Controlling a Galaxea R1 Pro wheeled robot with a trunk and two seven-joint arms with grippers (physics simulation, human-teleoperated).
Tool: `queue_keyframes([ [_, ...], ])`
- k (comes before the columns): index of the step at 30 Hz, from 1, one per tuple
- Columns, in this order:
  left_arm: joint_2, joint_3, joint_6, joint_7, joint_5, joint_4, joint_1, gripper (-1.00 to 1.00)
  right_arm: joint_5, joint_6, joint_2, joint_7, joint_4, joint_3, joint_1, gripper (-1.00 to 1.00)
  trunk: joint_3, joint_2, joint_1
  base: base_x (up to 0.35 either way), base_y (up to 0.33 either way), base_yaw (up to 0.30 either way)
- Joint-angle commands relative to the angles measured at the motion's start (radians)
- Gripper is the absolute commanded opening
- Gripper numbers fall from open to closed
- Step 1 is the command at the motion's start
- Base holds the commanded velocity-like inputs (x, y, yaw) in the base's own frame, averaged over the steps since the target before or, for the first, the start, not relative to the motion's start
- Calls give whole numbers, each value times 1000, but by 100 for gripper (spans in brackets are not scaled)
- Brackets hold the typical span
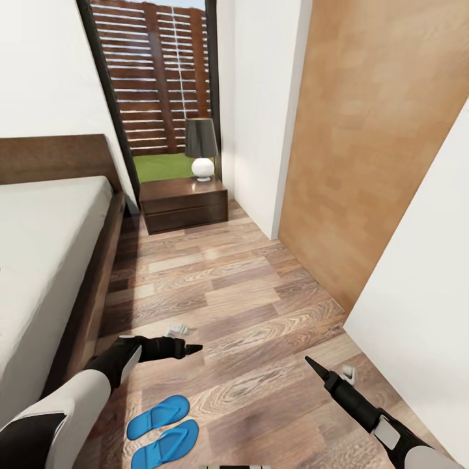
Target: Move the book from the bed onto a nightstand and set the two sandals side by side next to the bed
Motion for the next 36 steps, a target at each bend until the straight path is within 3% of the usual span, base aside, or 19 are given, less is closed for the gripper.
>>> queue_keyframes([
  [1,0,7,7,-6,-5,0,0,100,-2,7,0,-1,0,-1,0,100,3,0,-1,0,0,0],
  [13,4,7,5,-6,17,45,1,100,-2,1,1,-58,0,-1,0,100,50,3,-6,0,0,0],
  [24,11,8,4,-6,50,62,5,100,-3,-2,3,-66,1,-3,0,100,92,5,-11,0,0,0],
  [36,12,10,1,-6,58,65,10,100,-2,-3,8,-67,1,-3,0,100,138,8,-16,0,0,0],
])
